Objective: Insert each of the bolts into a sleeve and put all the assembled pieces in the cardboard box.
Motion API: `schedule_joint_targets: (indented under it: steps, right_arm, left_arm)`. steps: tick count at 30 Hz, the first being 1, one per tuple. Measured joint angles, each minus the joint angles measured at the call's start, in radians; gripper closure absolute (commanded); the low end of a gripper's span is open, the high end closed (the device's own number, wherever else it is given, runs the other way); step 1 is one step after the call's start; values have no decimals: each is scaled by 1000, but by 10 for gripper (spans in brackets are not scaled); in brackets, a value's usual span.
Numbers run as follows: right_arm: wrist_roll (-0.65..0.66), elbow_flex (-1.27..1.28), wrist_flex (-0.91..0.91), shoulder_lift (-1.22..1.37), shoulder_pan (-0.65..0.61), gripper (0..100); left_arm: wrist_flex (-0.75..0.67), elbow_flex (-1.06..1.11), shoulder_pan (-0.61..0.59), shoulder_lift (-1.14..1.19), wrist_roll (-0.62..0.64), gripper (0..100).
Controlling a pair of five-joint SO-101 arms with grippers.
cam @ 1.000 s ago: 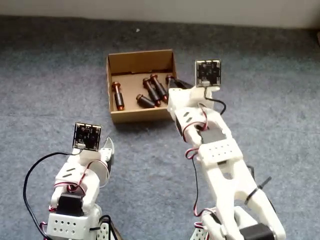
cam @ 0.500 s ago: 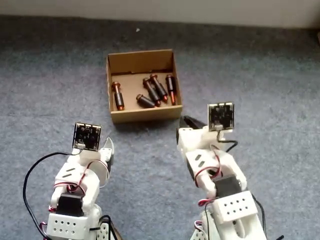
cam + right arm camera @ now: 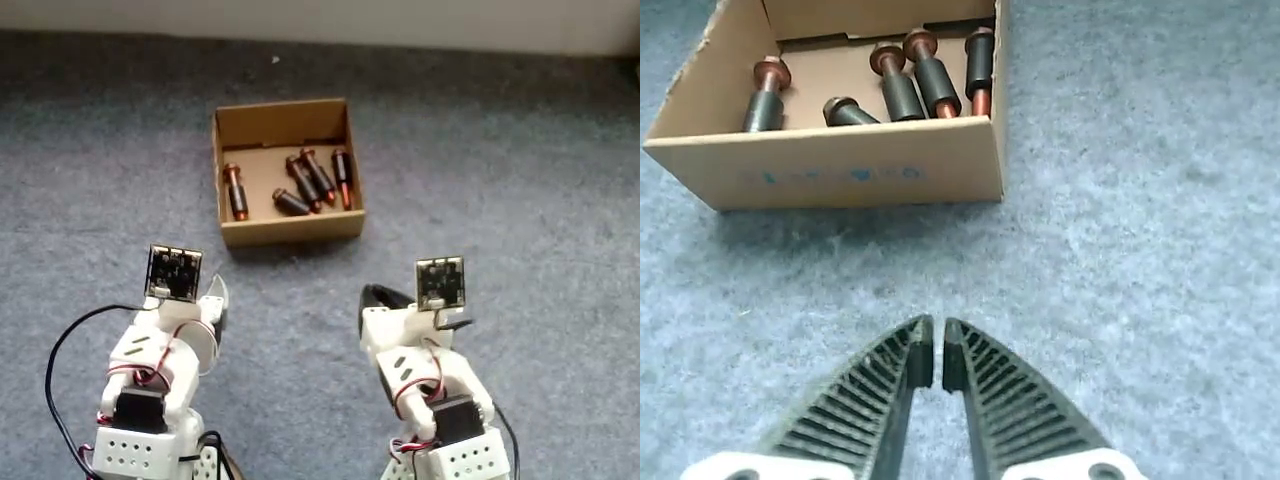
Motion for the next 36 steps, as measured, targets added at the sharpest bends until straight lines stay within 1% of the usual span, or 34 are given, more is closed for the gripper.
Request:
schedule_joint_targets:
  steps: [5, 11, 16, 19, 25, 30, 36]
  right_arm:
    - [0, 0, 46, -12, -2, 986]
    - [0, 0, 186, -15, -2, 986]
    - [0, 0, 302, -15, -2, 986]
    - [0, 0, 370, -15, -2, 986]
    - [0, 0, 388, -15, -2, 986]
    - [0, 0, 388, -15, -2, 986]
    - [0, 0, 388, -15, -2, 986]
  left_arm:
    - [0, 0, 0, 0, 0, 902]
    - [0, 0, 0, 0, 0, 899]
    - [55, 0, 0, 0, 0, 902]
    - [123, 0, 0, 0, 0, 902]
    - [236, 0, 0, 0, 0, 902]
    - [377, 0, 0, 0, 0, 902]
    - [393, 0, 0, 0, 0, 902]
